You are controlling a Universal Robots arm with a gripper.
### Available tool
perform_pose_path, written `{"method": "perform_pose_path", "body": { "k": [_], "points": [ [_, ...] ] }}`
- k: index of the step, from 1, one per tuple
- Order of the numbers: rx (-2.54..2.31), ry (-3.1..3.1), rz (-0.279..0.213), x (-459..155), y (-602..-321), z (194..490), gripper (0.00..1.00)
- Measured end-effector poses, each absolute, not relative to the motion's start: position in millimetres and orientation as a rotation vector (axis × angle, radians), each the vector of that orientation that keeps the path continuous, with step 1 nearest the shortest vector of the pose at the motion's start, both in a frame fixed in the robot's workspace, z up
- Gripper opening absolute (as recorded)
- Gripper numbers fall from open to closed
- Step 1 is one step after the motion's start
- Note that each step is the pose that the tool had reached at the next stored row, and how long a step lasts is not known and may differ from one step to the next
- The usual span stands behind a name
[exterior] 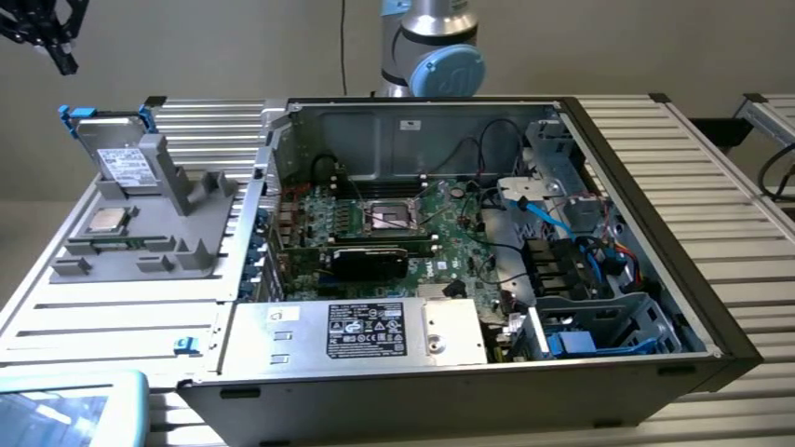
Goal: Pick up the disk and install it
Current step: 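Pick up the disk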
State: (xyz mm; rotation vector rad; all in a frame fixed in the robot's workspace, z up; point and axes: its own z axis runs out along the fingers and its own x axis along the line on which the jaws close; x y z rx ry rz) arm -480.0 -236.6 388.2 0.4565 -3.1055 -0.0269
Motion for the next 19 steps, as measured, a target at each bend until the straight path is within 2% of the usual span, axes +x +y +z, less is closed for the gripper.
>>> {"method": "perform_pose_path", "body": {
  "k": [19],
  "points": [
    [0.984,-2.983,-0.024,-480.1,-236.7,386.7,0.11]
  ]
}}
